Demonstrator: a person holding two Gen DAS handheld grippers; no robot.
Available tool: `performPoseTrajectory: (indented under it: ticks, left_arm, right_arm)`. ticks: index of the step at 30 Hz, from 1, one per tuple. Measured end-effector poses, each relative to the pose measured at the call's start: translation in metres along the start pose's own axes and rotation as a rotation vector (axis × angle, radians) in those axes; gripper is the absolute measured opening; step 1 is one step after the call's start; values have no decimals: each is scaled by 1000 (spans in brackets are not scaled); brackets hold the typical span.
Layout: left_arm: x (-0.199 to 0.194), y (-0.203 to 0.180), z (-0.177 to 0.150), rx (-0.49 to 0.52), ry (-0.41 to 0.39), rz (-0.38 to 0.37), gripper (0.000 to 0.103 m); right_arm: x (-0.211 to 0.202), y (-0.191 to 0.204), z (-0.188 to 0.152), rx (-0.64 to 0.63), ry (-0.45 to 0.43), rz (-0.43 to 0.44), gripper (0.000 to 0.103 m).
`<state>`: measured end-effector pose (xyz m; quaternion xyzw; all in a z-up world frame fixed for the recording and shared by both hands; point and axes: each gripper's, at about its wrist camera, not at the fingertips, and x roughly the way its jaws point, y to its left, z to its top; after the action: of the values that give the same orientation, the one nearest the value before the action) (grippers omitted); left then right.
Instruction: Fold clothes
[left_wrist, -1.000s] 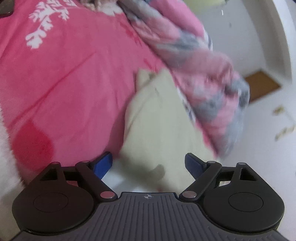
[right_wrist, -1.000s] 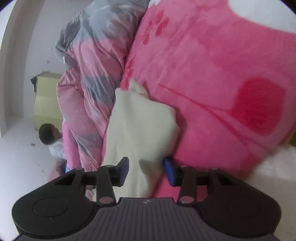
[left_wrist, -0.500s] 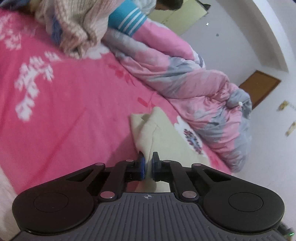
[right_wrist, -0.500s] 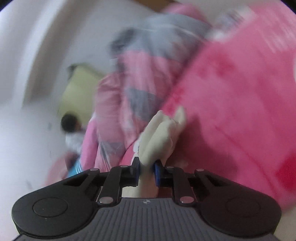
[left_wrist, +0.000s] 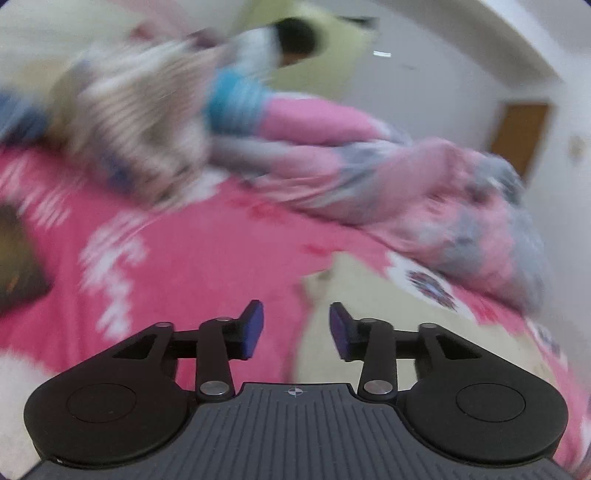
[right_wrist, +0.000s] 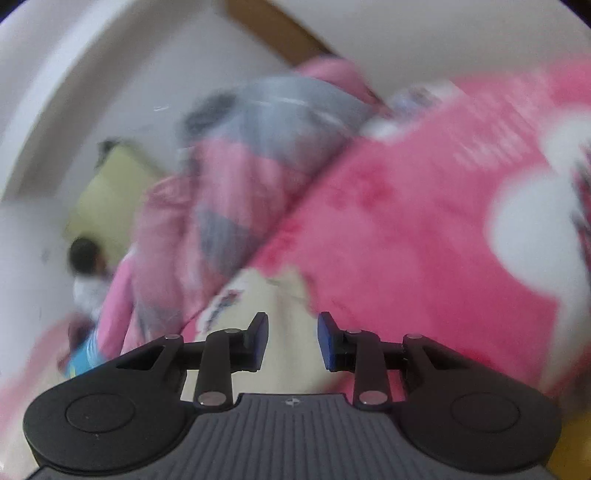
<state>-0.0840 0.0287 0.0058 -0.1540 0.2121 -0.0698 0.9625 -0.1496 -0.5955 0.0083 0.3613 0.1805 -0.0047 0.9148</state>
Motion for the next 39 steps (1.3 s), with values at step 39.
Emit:
performPoseTrajectory:
  ticks: [39]
  left_arm:
    - [172,-39,19,167,196,58,53]
  right_arm:
    - [197,57,6,-509,259,-190,35]
